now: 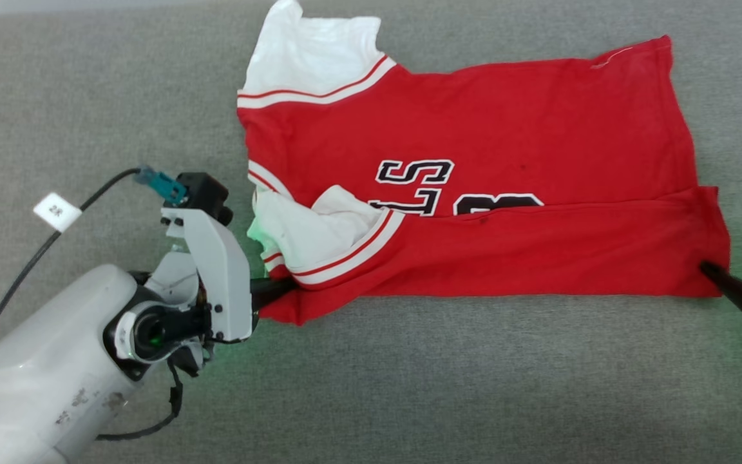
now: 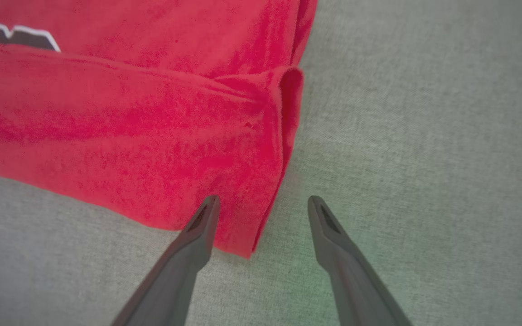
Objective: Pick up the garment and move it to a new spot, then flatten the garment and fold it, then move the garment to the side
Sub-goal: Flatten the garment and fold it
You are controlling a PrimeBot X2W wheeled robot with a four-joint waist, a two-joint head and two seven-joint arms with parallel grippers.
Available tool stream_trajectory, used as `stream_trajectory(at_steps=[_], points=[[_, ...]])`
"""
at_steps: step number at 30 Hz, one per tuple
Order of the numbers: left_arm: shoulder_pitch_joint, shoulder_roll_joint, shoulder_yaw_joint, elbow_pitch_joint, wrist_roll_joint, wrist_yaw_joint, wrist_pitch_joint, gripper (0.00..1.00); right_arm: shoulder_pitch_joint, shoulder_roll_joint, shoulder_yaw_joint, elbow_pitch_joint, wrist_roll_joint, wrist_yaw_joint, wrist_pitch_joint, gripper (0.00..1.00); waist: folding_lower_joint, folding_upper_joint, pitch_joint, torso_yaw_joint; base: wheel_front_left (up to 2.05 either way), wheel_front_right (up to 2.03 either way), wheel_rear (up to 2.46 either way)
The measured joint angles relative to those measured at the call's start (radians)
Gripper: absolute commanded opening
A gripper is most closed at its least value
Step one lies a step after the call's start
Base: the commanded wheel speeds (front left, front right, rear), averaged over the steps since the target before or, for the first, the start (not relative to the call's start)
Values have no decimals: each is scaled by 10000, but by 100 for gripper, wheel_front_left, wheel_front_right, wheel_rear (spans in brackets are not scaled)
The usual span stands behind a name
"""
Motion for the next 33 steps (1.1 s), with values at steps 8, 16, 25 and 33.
stream_trajectory(at_steps=[8, 16, 25, 33], points=[[-240, -115, -6, -217, 199, -107, -65, 0, -766, -127, 537, 677, 92, 0, 1151, 100, 0, 0, 362, 239, 0, 0, 0], [-312, -314, 75, -217, 274, -265, -376, 0, -1303, -27, 949, 1187, 426, -10, 1041, 0, 0, 0, 587, 513, 0, 0, 0], [384, 217, 236, -767, 293, -336, -1032, 0, -736, -357, 999, 874, 886, -4, 476, 0, 0, 0, 182, 592, 0, 0, 0], [1779, 1622, 472, -2888, 226, 288, -1710, 0, 866, -1035, 380, -244, 1210, -2, 431, 0, 0, 0, -95, 651, 0, 0, 0]])
